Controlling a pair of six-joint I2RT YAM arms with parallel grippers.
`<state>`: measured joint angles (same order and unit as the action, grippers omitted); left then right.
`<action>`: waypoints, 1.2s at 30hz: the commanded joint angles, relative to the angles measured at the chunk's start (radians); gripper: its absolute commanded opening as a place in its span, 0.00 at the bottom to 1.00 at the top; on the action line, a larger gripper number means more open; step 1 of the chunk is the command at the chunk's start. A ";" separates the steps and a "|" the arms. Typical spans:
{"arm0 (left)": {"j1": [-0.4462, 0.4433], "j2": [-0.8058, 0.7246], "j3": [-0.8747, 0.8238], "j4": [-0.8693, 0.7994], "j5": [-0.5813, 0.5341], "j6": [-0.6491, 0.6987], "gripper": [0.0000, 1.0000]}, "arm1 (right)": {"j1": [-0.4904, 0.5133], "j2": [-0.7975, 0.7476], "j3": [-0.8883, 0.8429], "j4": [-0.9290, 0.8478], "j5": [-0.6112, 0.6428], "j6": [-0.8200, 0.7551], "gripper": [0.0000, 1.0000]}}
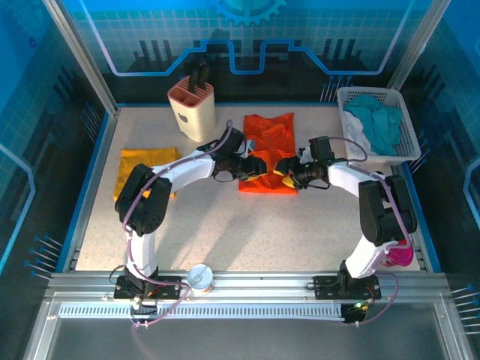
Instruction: Fold and stack the t-shirts
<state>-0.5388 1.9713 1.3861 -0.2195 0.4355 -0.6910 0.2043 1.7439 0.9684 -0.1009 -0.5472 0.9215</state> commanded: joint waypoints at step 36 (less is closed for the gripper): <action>-0.019 -0.082 -0.401 0.127 -0.092 -0.160 0.33 | -0.053 -0.092 -0.314 0.062 0.031 -0.063 0.47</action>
<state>-0.5510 1.9064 1.0367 -0.0128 0.3897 -0.8230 0.1753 1.6756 0.6891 0.1013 -0.5816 0.8898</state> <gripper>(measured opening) 0.325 0.471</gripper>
